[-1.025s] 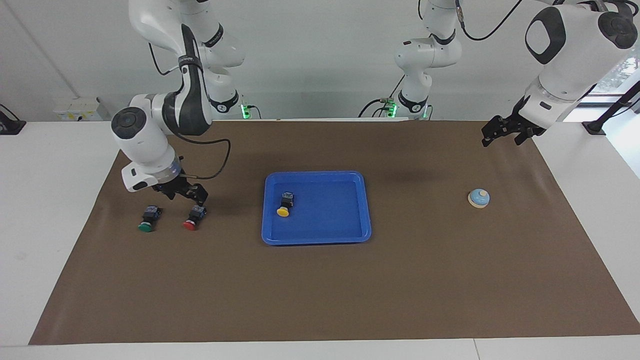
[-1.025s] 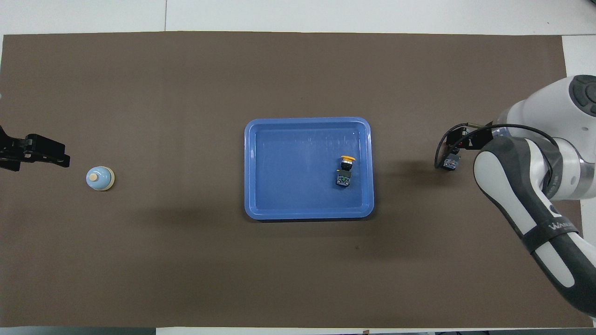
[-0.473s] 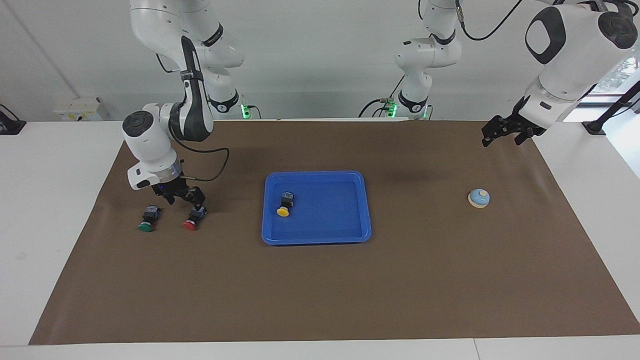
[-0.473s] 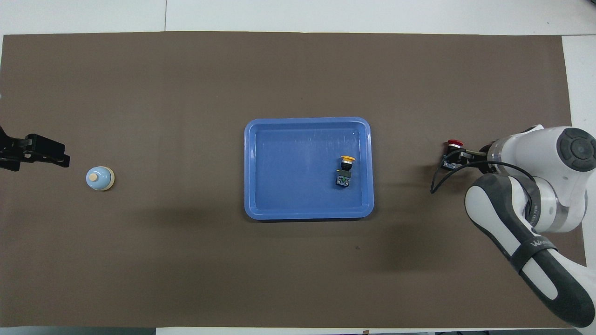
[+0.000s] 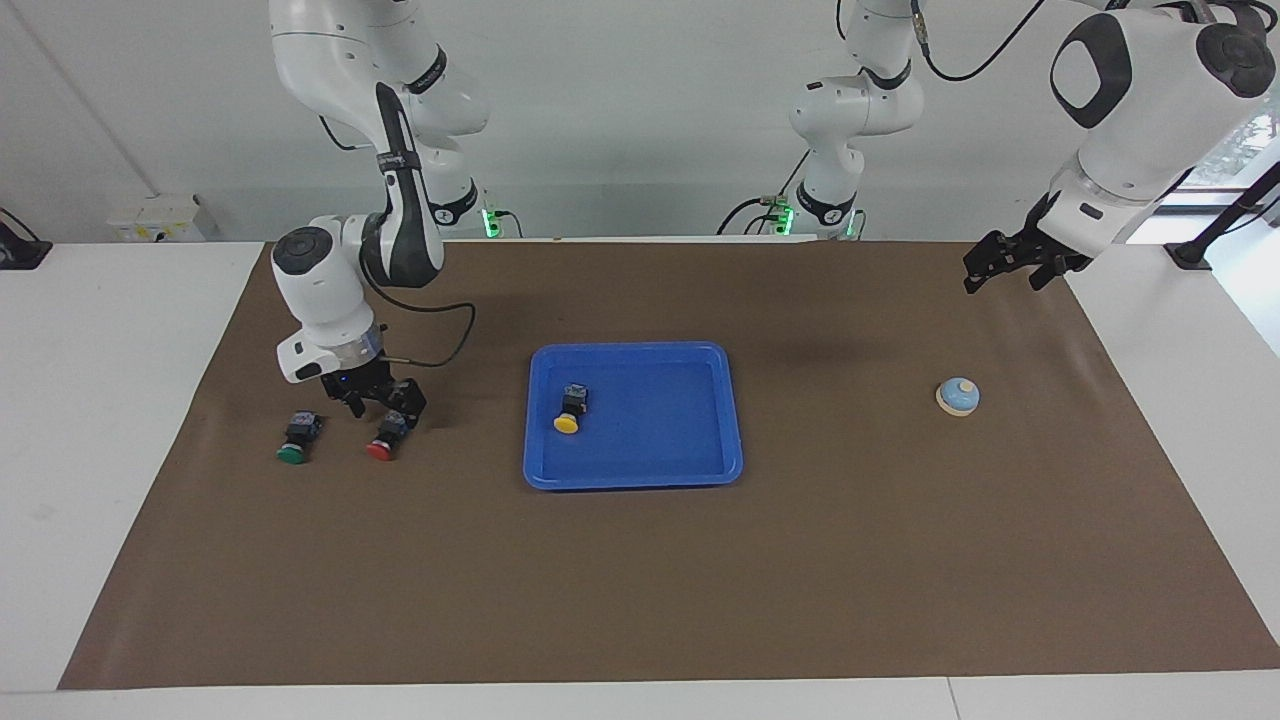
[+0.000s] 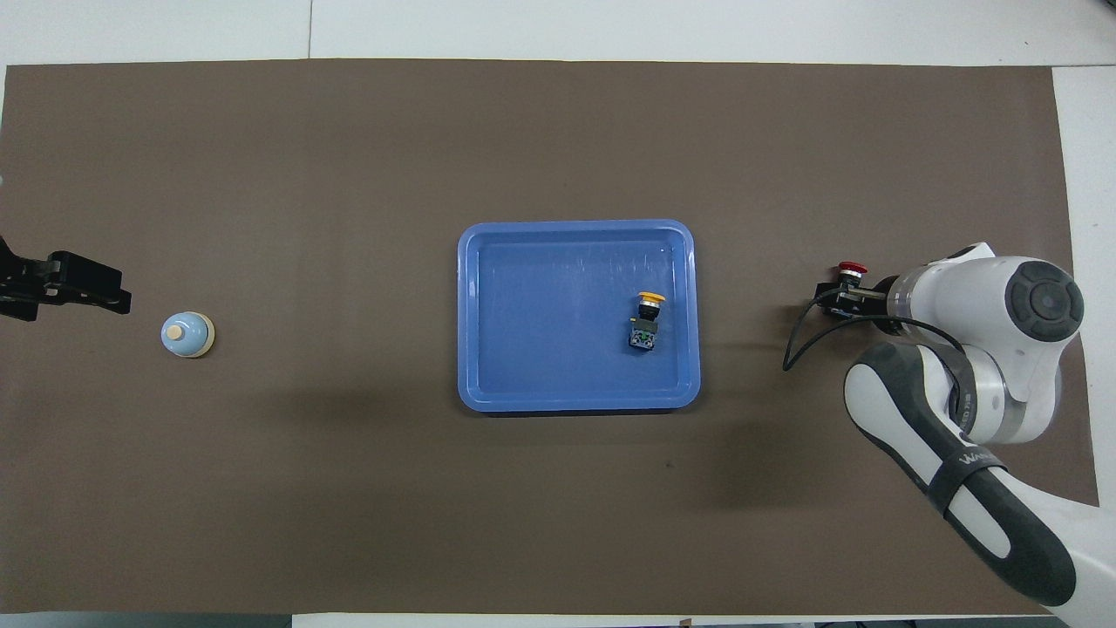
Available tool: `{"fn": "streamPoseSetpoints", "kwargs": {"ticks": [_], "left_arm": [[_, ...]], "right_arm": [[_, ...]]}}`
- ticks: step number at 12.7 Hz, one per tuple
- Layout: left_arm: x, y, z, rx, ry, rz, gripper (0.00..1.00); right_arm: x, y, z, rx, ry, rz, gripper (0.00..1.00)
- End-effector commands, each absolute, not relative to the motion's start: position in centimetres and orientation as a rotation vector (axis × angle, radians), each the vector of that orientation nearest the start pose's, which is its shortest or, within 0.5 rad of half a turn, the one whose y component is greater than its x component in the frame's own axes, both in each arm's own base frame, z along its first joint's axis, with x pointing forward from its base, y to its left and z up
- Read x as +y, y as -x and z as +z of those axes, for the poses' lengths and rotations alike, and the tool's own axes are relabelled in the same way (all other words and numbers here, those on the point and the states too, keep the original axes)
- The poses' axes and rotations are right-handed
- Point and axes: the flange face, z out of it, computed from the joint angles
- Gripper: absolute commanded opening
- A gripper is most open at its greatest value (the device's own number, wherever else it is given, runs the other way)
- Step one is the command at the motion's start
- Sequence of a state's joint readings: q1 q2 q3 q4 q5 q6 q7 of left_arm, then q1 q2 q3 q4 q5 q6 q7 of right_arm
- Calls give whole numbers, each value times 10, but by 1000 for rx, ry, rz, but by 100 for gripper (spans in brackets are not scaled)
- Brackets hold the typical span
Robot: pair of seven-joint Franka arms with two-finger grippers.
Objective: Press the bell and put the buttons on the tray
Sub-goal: 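Carry the red button into the blue tray and release it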
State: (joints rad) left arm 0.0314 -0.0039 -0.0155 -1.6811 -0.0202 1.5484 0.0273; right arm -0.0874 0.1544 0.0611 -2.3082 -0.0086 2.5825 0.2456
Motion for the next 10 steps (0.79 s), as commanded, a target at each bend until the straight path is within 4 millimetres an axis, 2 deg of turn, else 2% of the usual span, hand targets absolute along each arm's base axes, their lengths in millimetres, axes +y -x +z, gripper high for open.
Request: {"fn": "streamPoseSetpoints", "kwargs": {"ticks": [1, 2, 3, 6, 8, 10], "left_arm": [[6, -541, 580, 4, 3162, 208, 100], [7, -541, 581, 2, 3162, 206, 100], [7, -541, 580, 1, 3162, 208, 100], [7, -541, 580, 1, 3162, 208, 100], [7, -541, 580, 1, 3162, 208, 100], [7, -541, 580, 1, 3162, 208, 100]], "right_arm": [[-13, -533, 287, 428, 3082, -201, 50], [-13, -533, 287, 431, 3081, -201, 20], [-12, -533, 287, 433, 3081, -198, 0], [-7, -538, 294, 422, 3083, -186, 0], [28, -560, 328, 352, 3092, -118, 0], [86, -587, 374, 261, 3107, -40, 0]]}}
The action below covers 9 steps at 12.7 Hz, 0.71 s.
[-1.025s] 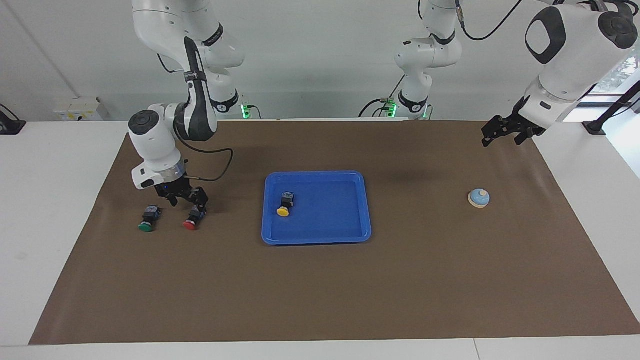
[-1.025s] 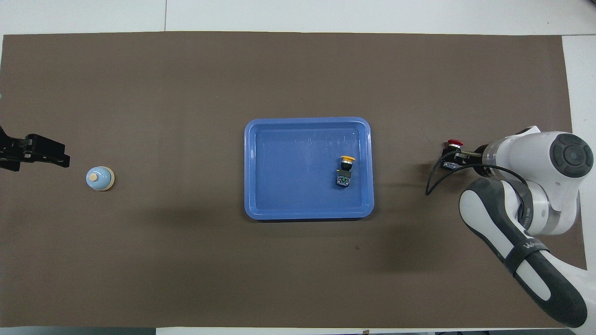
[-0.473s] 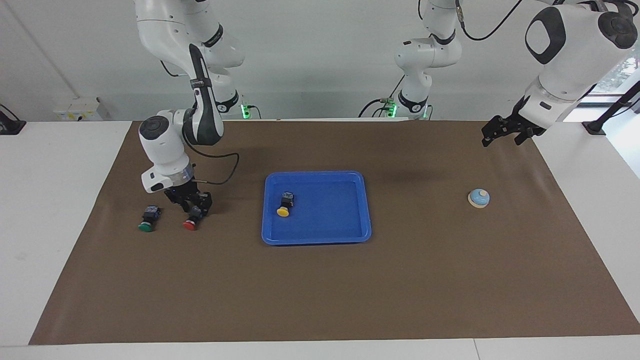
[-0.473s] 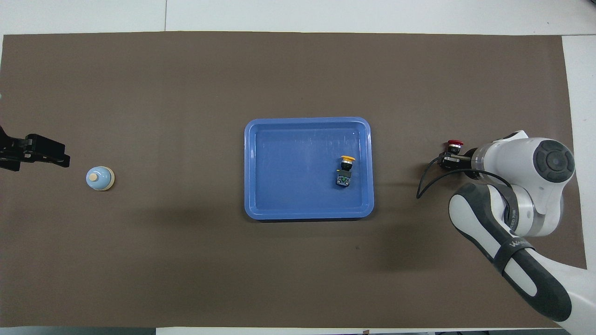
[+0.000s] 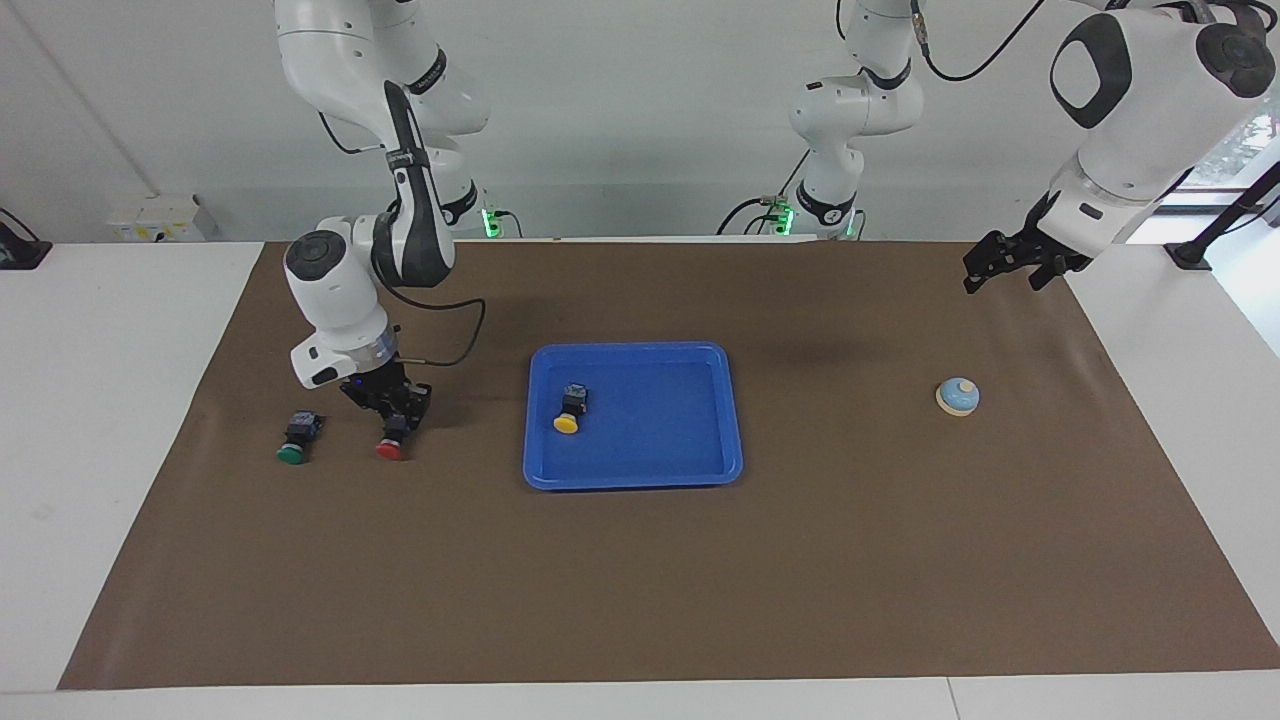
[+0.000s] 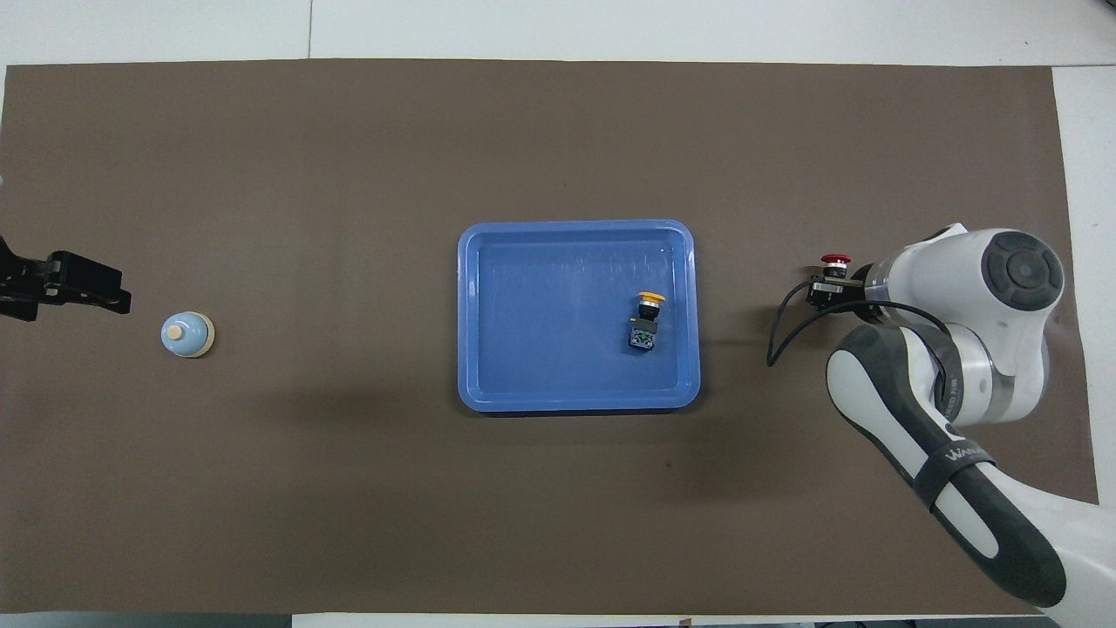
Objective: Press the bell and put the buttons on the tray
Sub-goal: 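Carry the red button into the blue tray and release it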
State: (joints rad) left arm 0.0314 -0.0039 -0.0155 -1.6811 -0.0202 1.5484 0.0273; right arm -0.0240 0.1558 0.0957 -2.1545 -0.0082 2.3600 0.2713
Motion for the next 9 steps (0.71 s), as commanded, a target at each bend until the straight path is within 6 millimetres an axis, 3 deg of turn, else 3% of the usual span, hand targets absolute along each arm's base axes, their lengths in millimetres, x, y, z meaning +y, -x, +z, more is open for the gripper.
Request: {"fn": "streamPoseSetpoints", "kwargs": {"ticks": [1, 5, 7, 9], "left_arm": [[7, -541, 580, 1, 3162, 208, 100], [7, -541, 580, 1, 3162, 208, 100], [7, -541, 581, 1, 3162, 206, 100], [7, -541, 580, 1, 3162, 208, 100]], "right_arm": [[113, -594, 389, 204, 3111, -22, 0], [247, -573, 401, 100, 3087, -69, 0], [297, -579, 399, 61, 3051, -52, 0], [336, -579, 385, 28, 3044, -47, 0]]}}
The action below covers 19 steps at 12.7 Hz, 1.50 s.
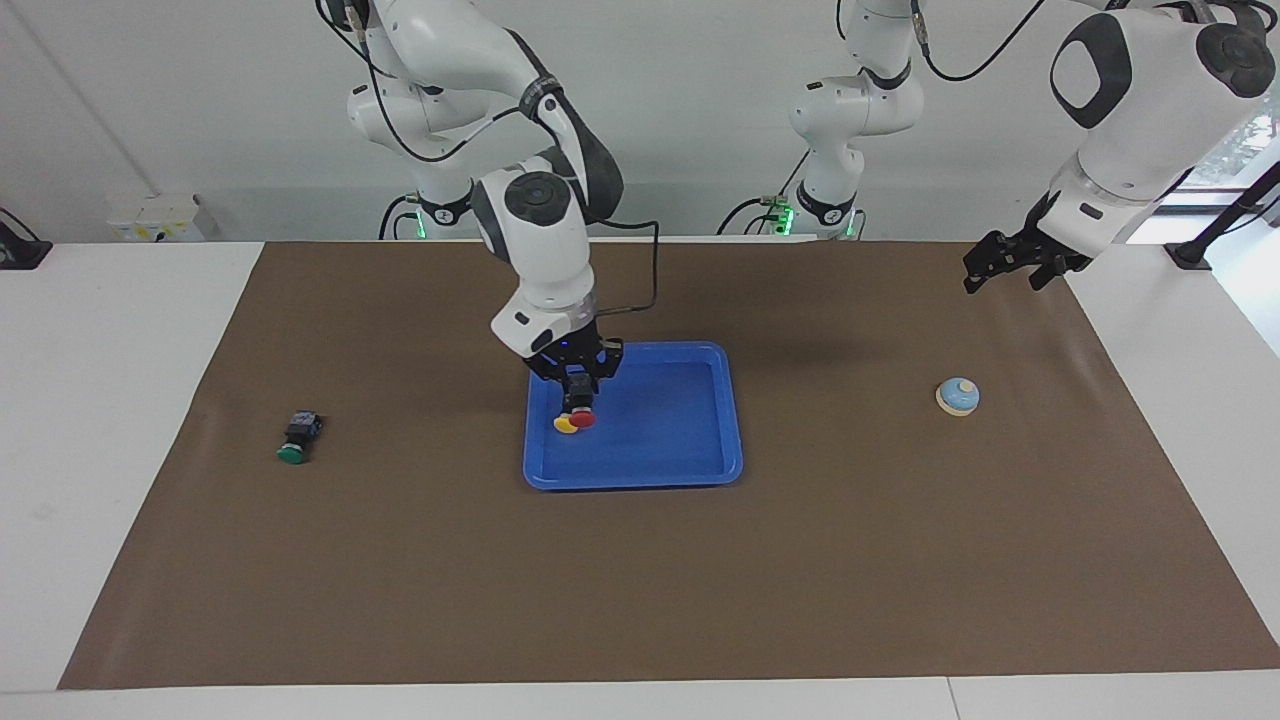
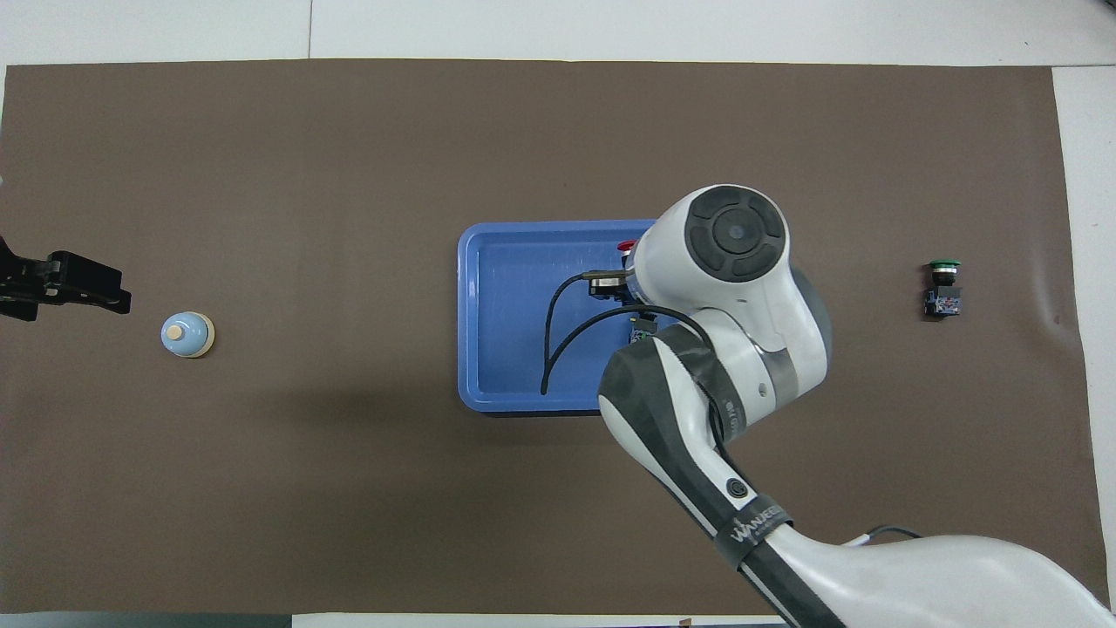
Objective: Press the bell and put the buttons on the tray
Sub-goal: 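Carry the red button into the blue tray and release it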
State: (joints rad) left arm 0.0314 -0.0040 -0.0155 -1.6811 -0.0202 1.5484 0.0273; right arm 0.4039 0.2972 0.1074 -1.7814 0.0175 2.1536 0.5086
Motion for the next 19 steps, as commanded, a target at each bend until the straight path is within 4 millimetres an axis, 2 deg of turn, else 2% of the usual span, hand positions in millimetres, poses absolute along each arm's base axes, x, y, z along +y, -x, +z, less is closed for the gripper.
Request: {"fn": "streamPoseSetpoints", "kwargs": {"ticks": [1, 3, 5, 9, 10, 11, 13, 15, 17, 18, 19], "left_arm": [[7, -541, 580, 1, 3162, 208, 100], [7, -541, 580, 1, 3162, 206, 100], [7, -541, 580, 1, 3162, 208, 100], [7, -541, 580, 1, 3162, 206, 100], [7, -541, 580, 1, 3162, 208, 100], [6, -541, 581, 4, 3162, 206, 100], [7, -541, 580, 1, 3162, 208, 100], [7, -541, 580, 1, 3162, 208, 100], [7, -541, 581, 1, 3162, 206, 100], [7, -541, 580, 1, 3162, 208, 100], [7, -541, 580, 1, 3162, 208, 100]], "right_arm": [[348, -574, 374, 8, 3045, -43, 0], [351, -572, 347, 3, 3047, -53, 0], [342, -565, 326, 16, 3042, -71, 0], [340, -552, 312, 97, 3037, -78, 0], [340, -552, 312, 130, 3036, -74, 24], [340, -552, 312, 158, 3037, -67, 99], [338, -554, 320, 268, 3040, -41, 100], [317, -567, 348, 318, 3044, -37, 100], [276, -588, 387, 405, 3048, -40, 100], [250, -594, 404, 407, 3056, -50, 100], [215, -601, 414, 372, 3081, -39, 100]]}}
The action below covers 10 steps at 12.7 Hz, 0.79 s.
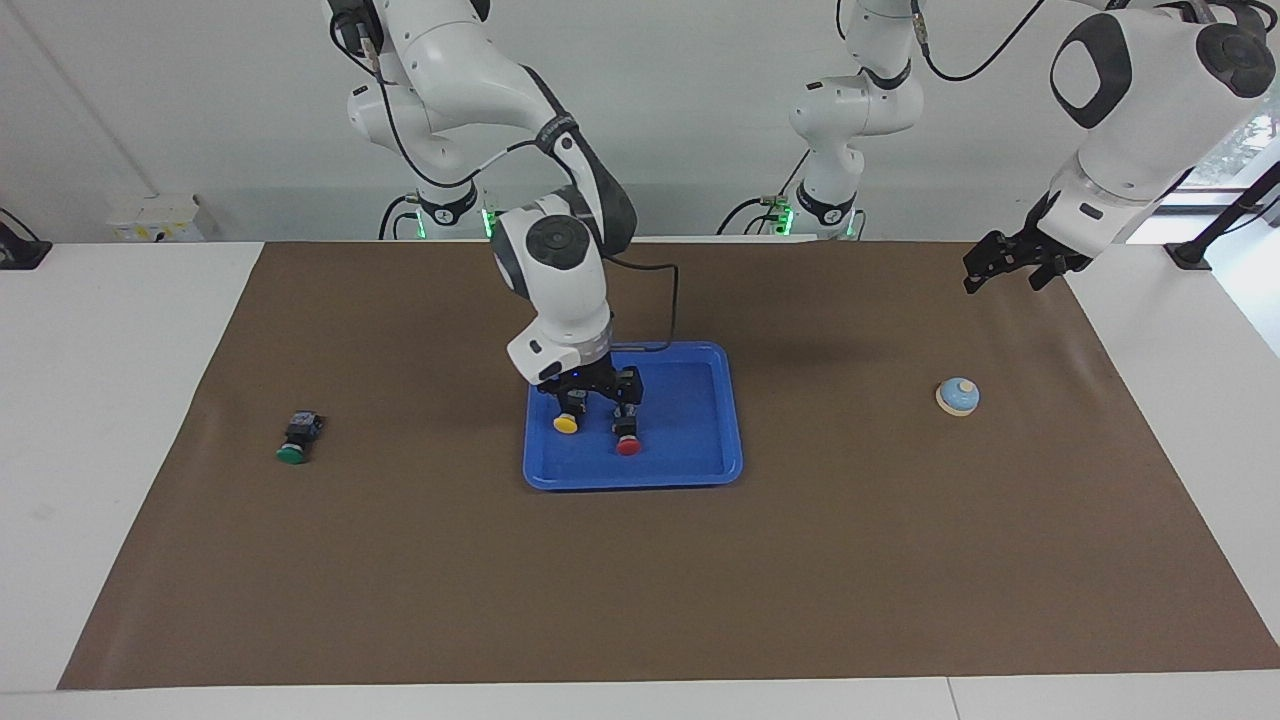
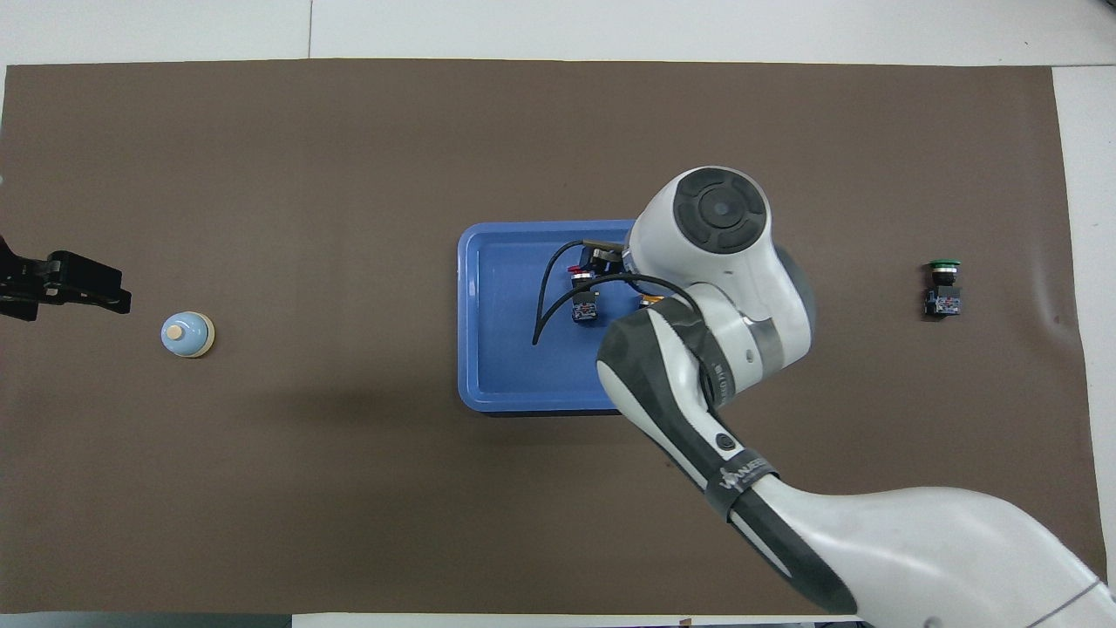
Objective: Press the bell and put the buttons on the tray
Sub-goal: 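Carry the red button into the blue tray and release it, then move the right gripper back to the green button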
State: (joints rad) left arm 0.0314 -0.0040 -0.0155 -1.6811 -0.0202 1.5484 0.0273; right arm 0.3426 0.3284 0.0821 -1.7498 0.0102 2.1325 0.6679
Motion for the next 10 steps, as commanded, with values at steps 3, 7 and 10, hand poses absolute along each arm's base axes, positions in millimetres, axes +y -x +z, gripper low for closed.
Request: {"fn": "streamPoseSetpoints", "kwargs": {"ticks": [3, 7, 10], "left_arm": [[7, -541, 580, 1, 3162, 208, 100], [7, -541, 580, 1, 3162, 206, 100], [7, -541, 580, 1, 3162, 208, 100]], "right_arm": [[101, -614, 418, 245, 3152, 47, 100], [-66, -599, 389, 82, 3174, 70, 100], [-155, -556, 349, -2, 3189, -102, 100]]}}
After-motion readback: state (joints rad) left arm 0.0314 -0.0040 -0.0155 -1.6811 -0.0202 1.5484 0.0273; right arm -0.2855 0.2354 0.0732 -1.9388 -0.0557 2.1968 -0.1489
